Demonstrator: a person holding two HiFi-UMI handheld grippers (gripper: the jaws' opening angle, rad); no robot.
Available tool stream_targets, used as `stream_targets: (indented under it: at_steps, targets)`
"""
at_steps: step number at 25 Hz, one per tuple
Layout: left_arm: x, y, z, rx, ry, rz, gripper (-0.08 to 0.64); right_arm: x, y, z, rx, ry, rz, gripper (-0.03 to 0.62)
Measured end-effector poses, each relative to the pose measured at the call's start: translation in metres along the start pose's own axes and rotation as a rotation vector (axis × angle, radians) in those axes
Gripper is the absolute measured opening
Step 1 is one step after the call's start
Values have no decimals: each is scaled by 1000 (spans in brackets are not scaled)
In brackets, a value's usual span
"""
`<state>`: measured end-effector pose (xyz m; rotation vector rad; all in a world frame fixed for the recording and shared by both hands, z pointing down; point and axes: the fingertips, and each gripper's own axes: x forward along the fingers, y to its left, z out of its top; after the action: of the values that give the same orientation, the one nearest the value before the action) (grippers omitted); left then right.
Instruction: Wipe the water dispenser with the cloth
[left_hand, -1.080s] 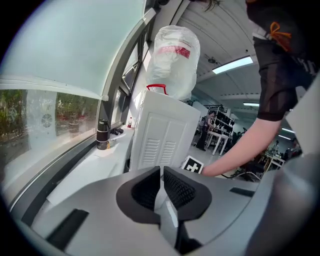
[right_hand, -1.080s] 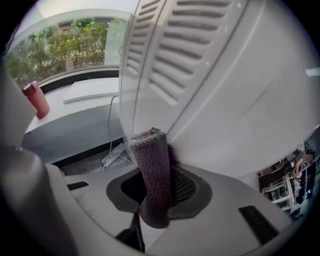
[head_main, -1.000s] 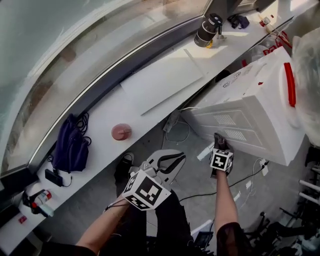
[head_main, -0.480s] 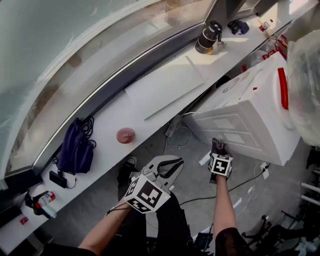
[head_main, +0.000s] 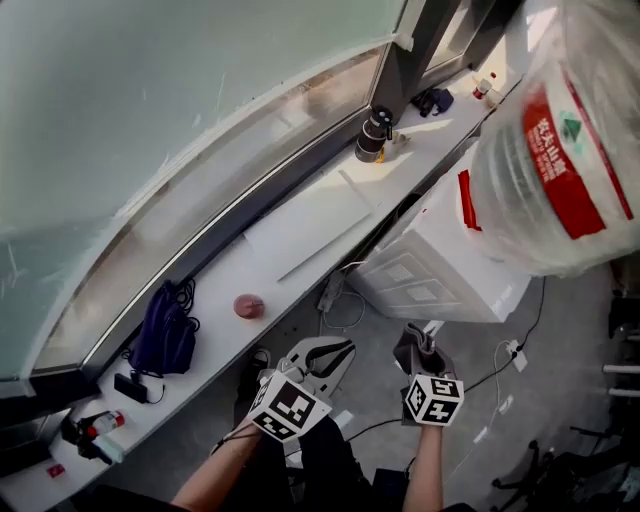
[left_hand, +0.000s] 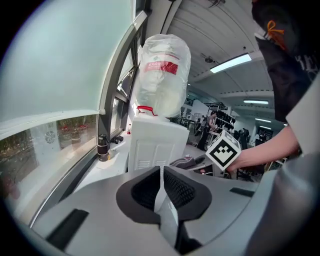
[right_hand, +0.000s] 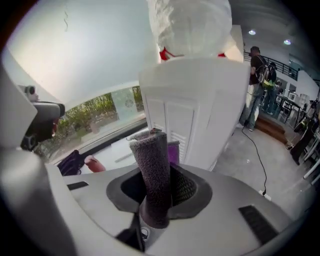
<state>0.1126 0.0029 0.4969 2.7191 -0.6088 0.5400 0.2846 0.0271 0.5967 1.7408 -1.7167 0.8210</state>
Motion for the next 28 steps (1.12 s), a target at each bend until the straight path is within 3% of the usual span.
stream_targets:
  at_steps: [5, 11, 20, 28]
  targets:
    - [-15, -36, 43, -21, -24, -17, 31, -83, 12, 38, -34, -64, 51, 106]
    - [-38, -77, 89, 43, -39, -15, 31, -161, 5, 64, -29, -150, 69, 106]
    - [-70, -110, 128, 133, -31, -39, 31, -225, 3, 86, 38, -289, 46, 106]
    - [-97, -131, 148, 246, -44, -131, 31, -271, 22, 89, 102, -387, -14, 106]
